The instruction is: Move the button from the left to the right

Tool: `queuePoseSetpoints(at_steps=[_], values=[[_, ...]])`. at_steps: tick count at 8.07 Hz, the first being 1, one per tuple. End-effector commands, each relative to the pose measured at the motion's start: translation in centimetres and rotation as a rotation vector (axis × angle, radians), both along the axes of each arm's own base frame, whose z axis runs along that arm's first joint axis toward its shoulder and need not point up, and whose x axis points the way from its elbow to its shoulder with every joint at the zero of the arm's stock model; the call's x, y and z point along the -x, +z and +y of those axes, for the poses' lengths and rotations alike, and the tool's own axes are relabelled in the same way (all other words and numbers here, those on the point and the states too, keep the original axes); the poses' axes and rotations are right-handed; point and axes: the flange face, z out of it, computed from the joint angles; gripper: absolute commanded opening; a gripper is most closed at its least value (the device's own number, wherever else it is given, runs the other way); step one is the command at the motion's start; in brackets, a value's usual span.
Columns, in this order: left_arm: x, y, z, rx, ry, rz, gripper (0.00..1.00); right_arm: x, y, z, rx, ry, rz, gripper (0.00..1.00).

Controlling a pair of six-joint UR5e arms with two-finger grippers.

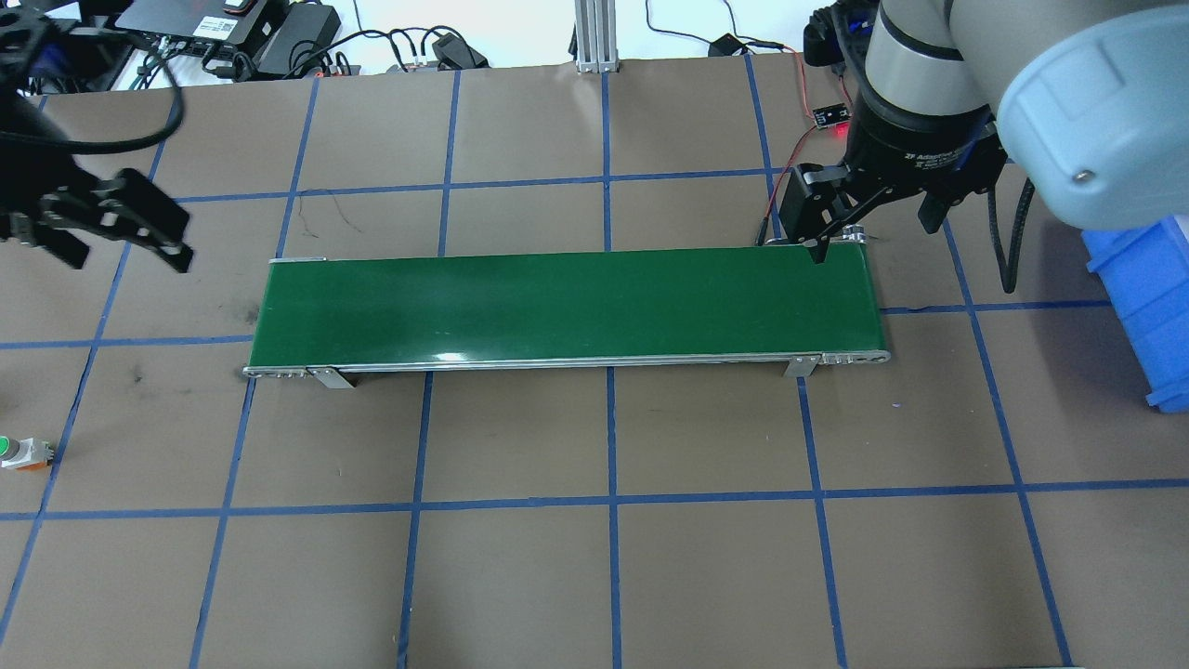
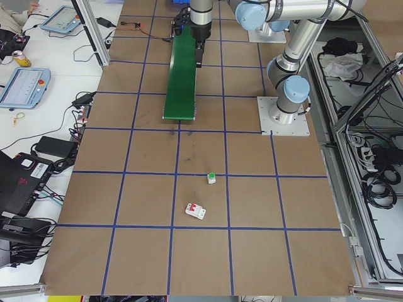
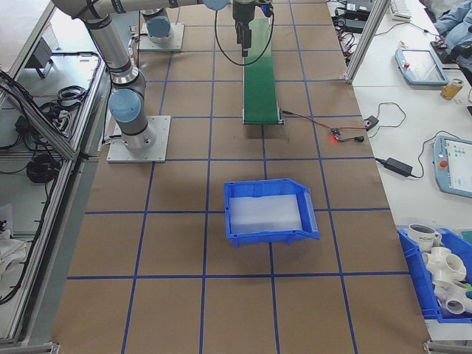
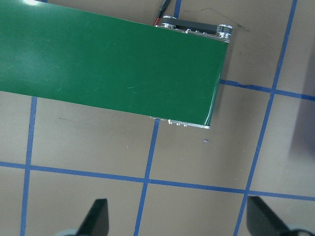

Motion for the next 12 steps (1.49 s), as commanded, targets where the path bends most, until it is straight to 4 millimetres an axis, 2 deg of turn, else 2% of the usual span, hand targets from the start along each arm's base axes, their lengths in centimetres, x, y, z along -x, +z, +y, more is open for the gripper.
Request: queuePoseSetpoints(at_steps=[1,2,3,5,6,8,10,11,12], values=[[-16.8,-1.5,1.6,-0.012,-0.031,0.004,1.0,0.0,0.0,0.0,0.0,0.001,-0.001,1.0],[-22.1,-2.0,1.9,0.029,-0.048,-0.049,1.0,0.0,-0.1,-0.1,0.001,0.001,-0.001,1.0],[-26.6,-4.1,2.0,0.014,-0.057,-0.044,1.0,0.0,0.3,0.3,0.0,-0.001,-0.001,1.0],[-34.6,-11.4,1.6,-0.057,-0.023,0.0,1.0,0.0,0.2,0.2,0.0,-0.001,-0.002,1.0],[-36.6,-15.3,1.0,-0.105,-0.01,0.034,1.0,0.0,0.2,0.2,0.002,-0.001,-0.001,1.0],[-37.7,-22.0,0.2,-0.18,0.064,0.117,1.0,0.0,0.2,0.2,0.001,-0.001,-0.002,1.0],[-37.9,-26.6,0.3,-0.198,0.105,0.117,1.0,0.0,0.2,0.2,0.001,-0.001,-0.002,1.0],[-38.4,-28.3,1.0,-0.232,0.102,0.021,1.0,0.0,0.2,0.2,0.001,0.001,-0.002,1.0],[-38.0,-29.7,1.8,-0.251,0.1,-0.007,1.0,0.0,0.2,0.2,0.001,0.001,-0.002,1.0]])
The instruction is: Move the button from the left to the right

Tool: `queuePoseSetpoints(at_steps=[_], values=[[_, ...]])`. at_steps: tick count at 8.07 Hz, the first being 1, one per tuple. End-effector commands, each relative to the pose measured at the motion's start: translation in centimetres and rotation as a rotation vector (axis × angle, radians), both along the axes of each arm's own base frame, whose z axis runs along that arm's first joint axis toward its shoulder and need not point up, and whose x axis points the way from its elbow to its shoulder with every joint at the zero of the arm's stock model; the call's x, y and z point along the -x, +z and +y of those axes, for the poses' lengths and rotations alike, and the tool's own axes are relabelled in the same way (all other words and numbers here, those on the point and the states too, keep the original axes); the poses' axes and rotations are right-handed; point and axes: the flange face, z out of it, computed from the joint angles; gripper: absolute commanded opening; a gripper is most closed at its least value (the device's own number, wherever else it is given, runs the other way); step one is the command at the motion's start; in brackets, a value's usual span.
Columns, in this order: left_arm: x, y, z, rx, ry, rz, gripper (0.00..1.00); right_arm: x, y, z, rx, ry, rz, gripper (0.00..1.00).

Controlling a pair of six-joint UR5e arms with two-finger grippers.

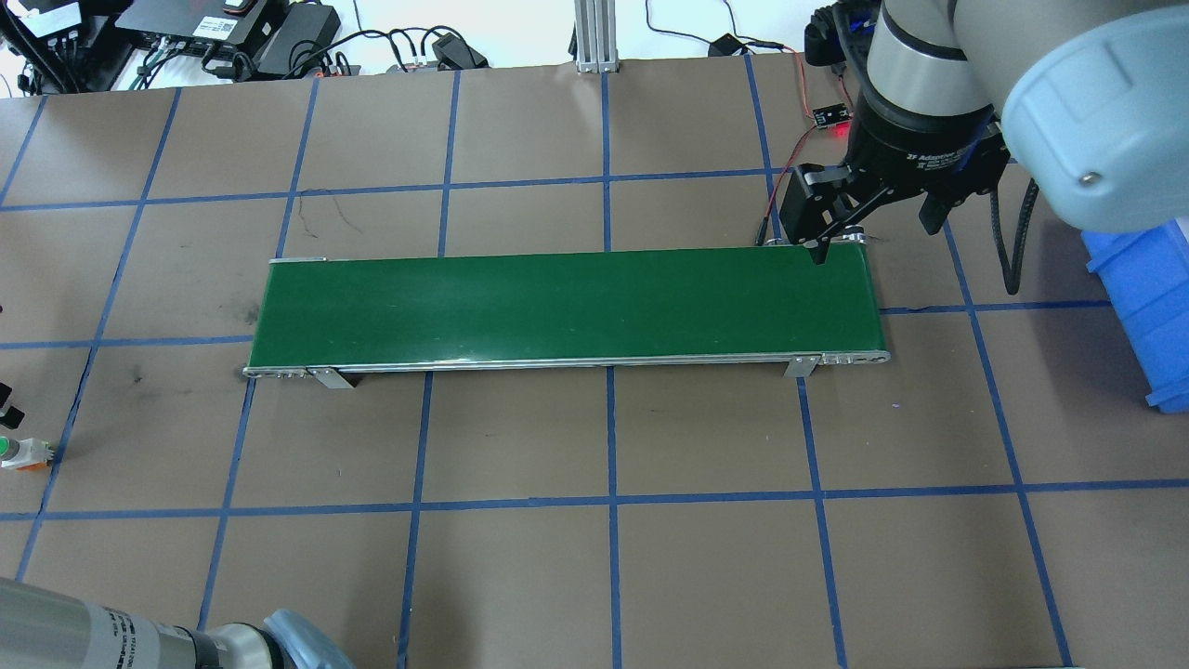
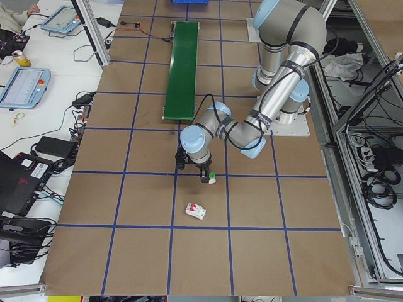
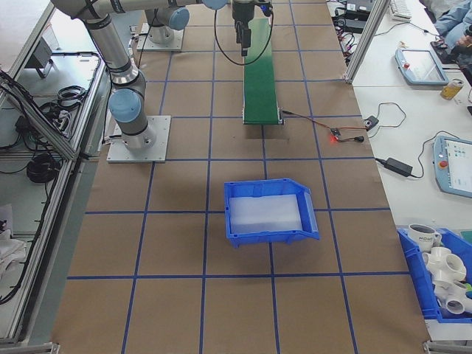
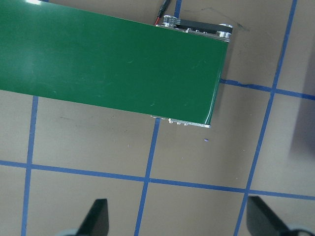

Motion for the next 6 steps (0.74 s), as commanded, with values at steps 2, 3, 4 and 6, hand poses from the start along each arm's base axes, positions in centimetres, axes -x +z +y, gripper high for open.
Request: queuePoseSetpoints(at_steps=[2,3,4,6], values=[[1.1,-5.5,1.8,-0.06,-0.002,-0.043,1.0,0.0,0.0,-0.1,0.003,0.001,-0.002,1.0],[1.0,-7.1,1.7,-0.078,-0.011,-0.021,1.0,0.0,0.0,-0.1,0.002,0.001,0.0,1.0],[0.9,-7.9,1.7,-0.089,-0.018,-0.01,1.0,0.0,0.0,-0.1,0.002,0.001,0.0,1.0],[0.8,-7.9,1.7,-0.089,-0.023,-0.013,1.0,0.0,-0.1,-0.1,0.0,0.001,0.0,1.0]])
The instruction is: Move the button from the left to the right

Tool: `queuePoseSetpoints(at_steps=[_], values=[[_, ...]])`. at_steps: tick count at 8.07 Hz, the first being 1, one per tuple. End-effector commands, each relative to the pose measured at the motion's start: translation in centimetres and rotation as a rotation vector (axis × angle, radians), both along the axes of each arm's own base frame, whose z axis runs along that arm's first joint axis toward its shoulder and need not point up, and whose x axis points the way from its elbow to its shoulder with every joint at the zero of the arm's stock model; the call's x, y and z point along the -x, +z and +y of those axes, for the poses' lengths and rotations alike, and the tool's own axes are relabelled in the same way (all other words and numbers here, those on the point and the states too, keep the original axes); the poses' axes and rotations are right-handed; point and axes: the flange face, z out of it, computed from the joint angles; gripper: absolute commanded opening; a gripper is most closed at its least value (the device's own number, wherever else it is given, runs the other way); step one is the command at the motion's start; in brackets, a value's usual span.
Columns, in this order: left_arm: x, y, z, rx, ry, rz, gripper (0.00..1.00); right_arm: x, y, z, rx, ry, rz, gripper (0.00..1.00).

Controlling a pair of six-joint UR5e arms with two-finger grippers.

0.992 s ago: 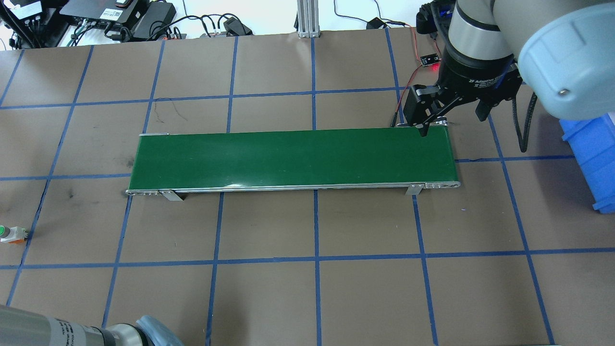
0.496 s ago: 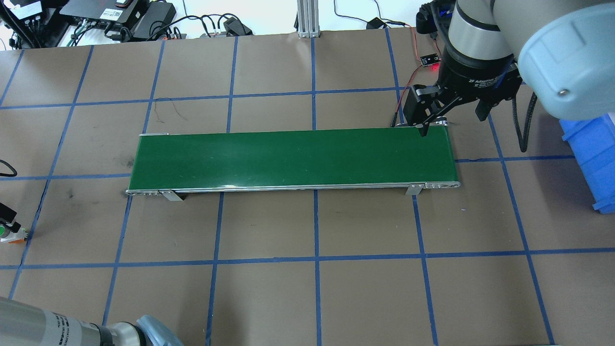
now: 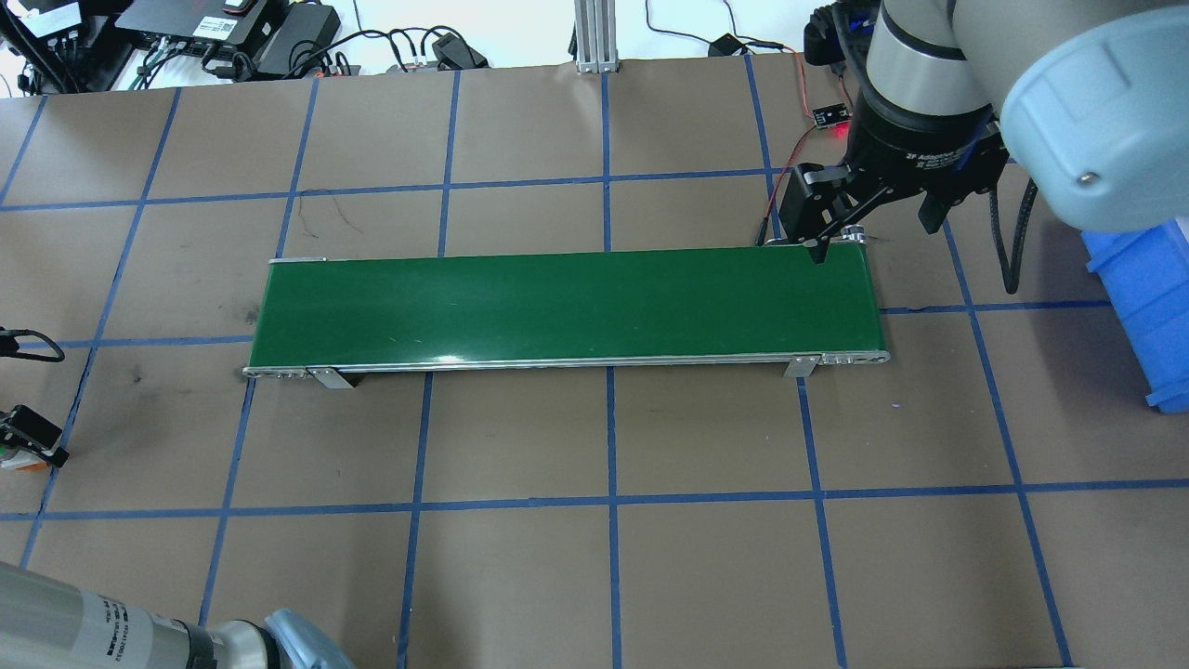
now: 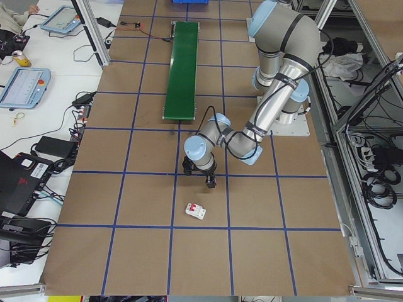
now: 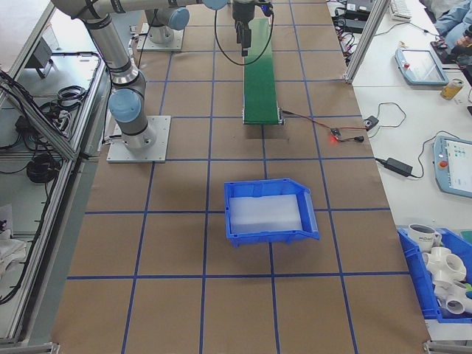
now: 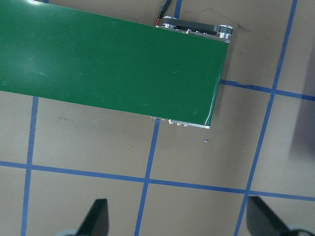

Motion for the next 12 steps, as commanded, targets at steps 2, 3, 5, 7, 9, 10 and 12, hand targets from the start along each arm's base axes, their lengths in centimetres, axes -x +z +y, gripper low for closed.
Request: queuePoseSetpoints(at_steps=[2,3,5,7,9,10,12], values=[[-0.1,-0.5,-0.2,0.003,-0.017,-0.004,0.78,0.0,0.0,-0.1,0.001,0.0,-0.002,1.0],[-0.3,-0.4,-0.2,0.005,-0.015,-0.007,0.37,0.0,0.0,-0.2,0.003,0.0,0.0,1.0],[-0.4,0.1,-0.1,0.009,-0.012,-0.013,0.0,0.0,0.0,-0.1,0.003,0.0,0.0,1.0],[0.4,2.3,0.5,-0.003,-0.019,0.012,0.0,0.0,0.0,-0.1,0.005,0.0,0.001,1.0],[3.7,11.0,0.3,0.018,-0.043,0.021,0.0,0.0,0.0,-0.1,0.003,-0.001,0.0,1.0],[7.7,15.2,-1.3,0.08,-0.081,0.023,0.0,0.0,0.0,-0.1,0.005,-0.001,0.0,1.0],[19.1,19.7,-5.8,0.136,-0.117,-0.04,0.0,0.0,0.0,-0.2,0.003,0.0,0.001,1.0]])
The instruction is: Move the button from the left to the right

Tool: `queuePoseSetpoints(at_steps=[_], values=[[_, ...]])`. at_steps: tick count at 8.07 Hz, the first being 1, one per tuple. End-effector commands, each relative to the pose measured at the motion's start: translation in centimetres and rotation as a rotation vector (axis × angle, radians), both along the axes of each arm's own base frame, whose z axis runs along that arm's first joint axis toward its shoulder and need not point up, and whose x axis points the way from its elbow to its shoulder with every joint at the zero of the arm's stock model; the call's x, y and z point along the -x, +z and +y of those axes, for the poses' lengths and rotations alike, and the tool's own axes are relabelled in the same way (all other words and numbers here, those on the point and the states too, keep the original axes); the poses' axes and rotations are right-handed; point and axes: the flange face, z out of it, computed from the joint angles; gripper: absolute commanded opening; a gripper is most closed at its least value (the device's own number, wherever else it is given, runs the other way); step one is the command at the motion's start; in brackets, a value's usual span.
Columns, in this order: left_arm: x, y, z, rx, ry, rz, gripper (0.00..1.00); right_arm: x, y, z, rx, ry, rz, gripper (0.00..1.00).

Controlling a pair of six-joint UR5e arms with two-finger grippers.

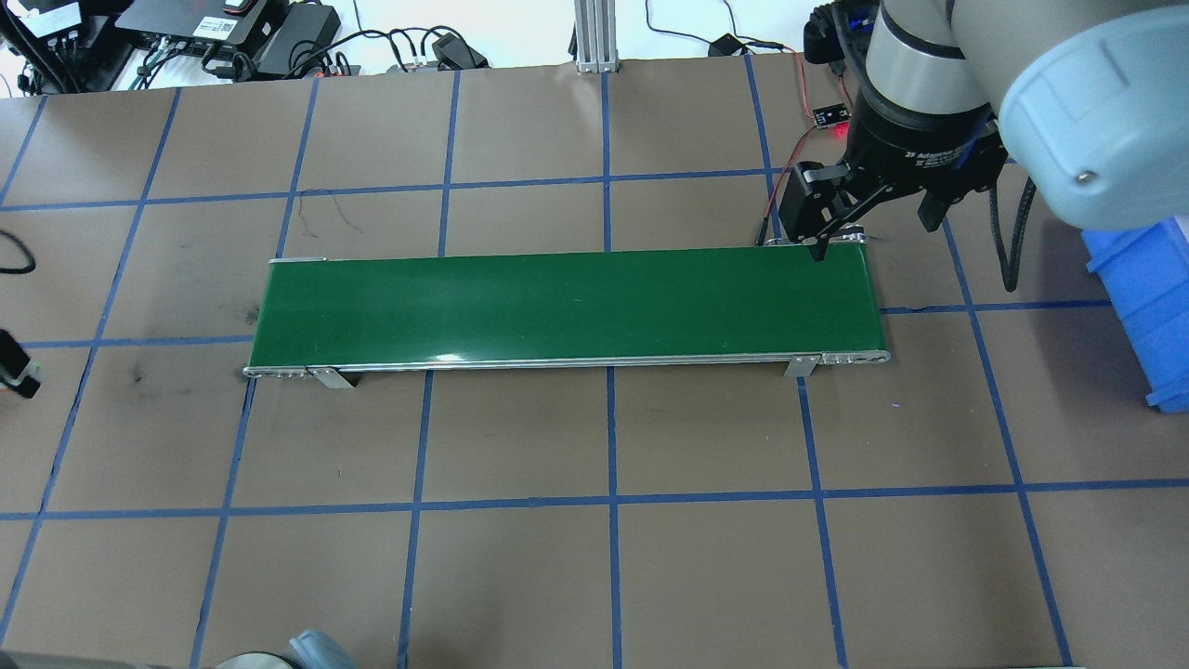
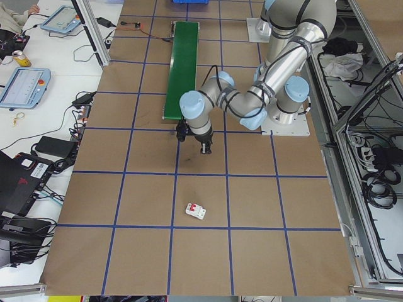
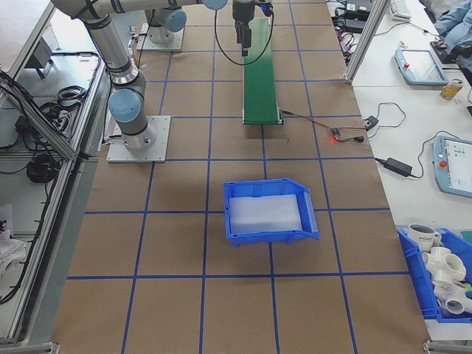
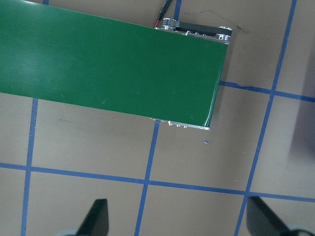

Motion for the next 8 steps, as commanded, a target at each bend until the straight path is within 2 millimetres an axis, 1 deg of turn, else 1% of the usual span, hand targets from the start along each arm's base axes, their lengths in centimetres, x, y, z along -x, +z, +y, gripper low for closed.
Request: queuePoseSetpoints(at_steps=[1,2,3,4,5,6,7,8], values=[[16.0,4.5,-5.4,0.109,0.02,0.023,0.0,0.0,-0.1,0.0,-0.002,0.001,0.001,1.0],[19.9,3.8,-6.7,0.116,0.025,0.046,0.0,0.0,0.0,-0.1,-0.001,0.001,0.001,1.0],[21.9,2.7,-7.5,0.113,-0.005,0.05,0.0,0.0,-0.1,0.0,-0.004,0.001,0.001,1.0],[22.2,1.0,-8.8,0.127,-0.035,0.047,0.0,0.0,-0.1,0.0,-0.004,0.001,0.001,1.0],[21.8,-1.1,-10.3,0.137,-0.045,0.045,0.0,0.0,-0.1,0.0,-0.005,0.001,0.001,1.0],[21.6,-2.5,-11.1,0.132,-0.049,0.047,0.0,0.0,-0.1,0.0,-0.005,0.001,0.001,1.0],[21.4,-3.3,-11.6,0.136,-0.055,0.048,0.0,0.0,-0.2,0.0,-0.007,0.001,0.002,1.0],[21.7,-3.9,-11.8,0.127,-0.058,0.053,0.0,0.0,-0.1,0.0,-0.005,0.001,0.001,1.0]])
